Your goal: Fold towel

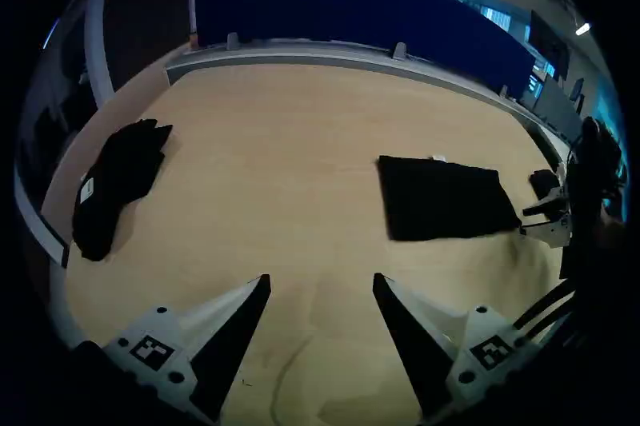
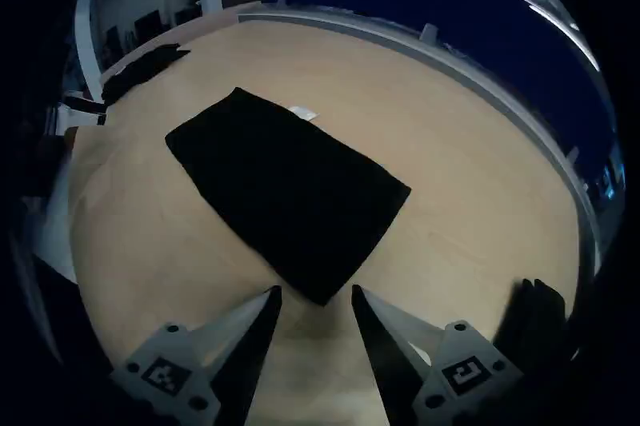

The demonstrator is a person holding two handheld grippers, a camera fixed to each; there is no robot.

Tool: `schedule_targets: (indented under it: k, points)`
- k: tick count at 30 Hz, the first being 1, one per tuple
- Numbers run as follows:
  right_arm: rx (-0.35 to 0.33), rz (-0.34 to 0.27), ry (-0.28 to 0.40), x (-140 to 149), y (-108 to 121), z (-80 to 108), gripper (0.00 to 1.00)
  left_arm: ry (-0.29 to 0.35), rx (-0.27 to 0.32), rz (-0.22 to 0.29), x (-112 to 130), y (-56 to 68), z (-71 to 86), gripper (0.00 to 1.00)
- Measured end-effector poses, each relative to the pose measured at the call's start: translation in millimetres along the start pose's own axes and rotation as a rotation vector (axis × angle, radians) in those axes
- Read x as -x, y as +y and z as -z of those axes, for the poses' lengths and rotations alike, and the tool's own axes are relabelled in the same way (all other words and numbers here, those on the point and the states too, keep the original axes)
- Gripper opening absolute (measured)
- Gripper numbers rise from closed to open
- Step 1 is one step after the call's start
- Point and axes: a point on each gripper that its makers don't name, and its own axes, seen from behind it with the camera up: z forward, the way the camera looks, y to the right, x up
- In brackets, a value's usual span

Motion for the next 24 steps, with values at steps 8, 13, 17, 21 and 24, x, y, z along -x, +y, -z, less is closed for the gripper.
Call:
schedule_targets:
  k: [8, 13, 17, 21, 24]
  points:
    - [-0.006, -0.001, -0.018, 4, 0, -5.6, 0.56, -0.012, -0.003, 0.015, 9, -3.8, 2.3, 0.95]
    - [-0.016, -0.015, -0.036, 6, 1, -8.8, 0.44, -0.014, -0.004, 0.014, 10, -5.3, 1.8, 0.95]
    - [-0.014, -0.020, -0.046, 7, 1, -10.2, 0.33, -0.014, -0.004, 0.014, 10, -6.5, 1.8, 0.95]
    - [-0.015, -0.020, -0.053, 7, 0, -11.5, 0.21, -0.015, -0.005, 0.015, 10, -7.3, 0.5, 0.95]
    - [-0.017, -0.024, -0.051, 6, 0, -12.7, 0.09, -0.017, -0.005, 0.013, 10, -7.4, -0.5, 0.95]
